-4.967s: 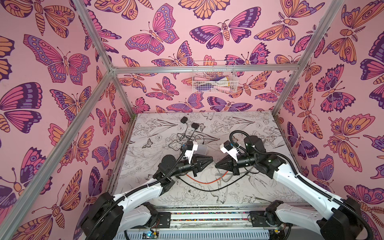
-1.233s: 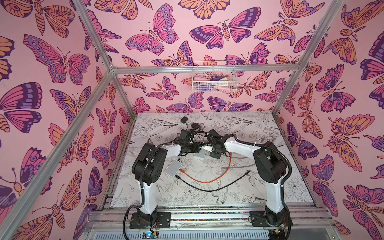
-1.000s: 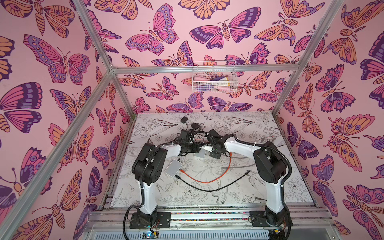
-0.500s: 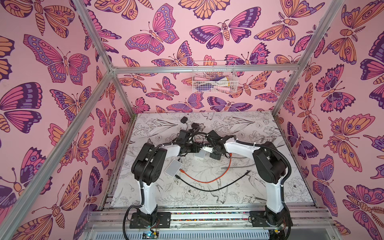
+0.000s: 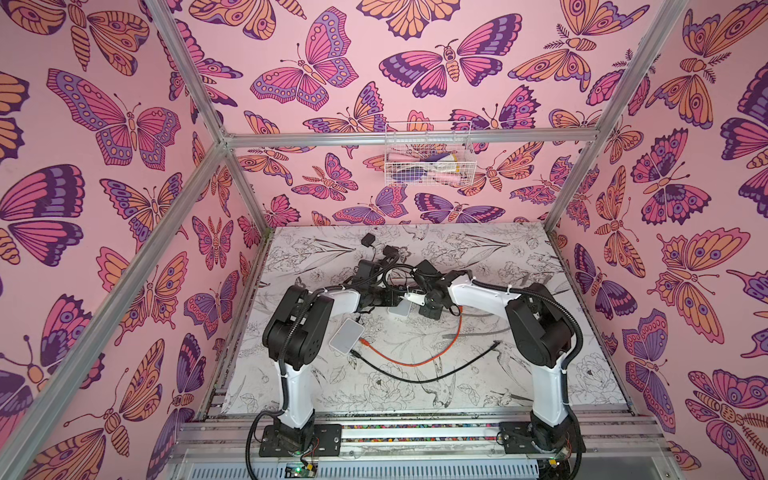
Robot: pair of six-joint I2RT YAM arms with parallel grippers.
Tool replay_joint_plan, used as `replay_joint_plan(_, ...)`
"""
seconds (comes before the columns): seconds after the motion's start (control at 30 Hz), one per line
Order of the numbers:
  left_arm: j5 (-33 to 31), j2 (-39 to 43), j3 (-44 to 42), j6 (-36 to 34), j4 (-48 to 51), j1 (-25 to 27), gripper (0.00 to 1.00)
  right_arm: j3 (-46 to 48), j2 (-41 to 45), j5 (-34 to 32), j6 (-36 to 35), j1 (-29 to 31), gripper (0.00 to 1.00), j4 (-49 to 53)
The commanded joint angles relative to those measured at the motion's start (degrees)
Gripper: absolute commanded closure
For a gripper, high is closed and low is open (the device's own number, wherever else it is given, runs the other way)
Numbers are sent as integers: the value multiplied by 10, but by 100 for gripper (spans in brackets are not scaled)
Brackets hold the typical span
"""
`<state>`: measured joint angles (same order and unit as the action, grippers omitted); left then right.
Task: Insert the plug into the switch port
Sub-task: 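Hold the grey plug pressed into the port while the left gripper holds the switch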
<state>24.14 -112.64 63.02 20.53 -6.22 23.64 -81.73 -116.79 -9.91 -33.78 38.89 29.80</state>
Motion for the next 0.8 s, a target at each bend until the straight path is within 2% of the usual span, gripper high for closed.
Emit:
replay_joint_plan(0.0, 21, -16, -11, -5, -8, -1, 50, -21, 1, 24, 4, 8, 100, 7)
replay_joint_plan(0.77, 21, 4, -67, 0, -36, 18, 53, -8, 23, 65, 46, 9, 100, -23)
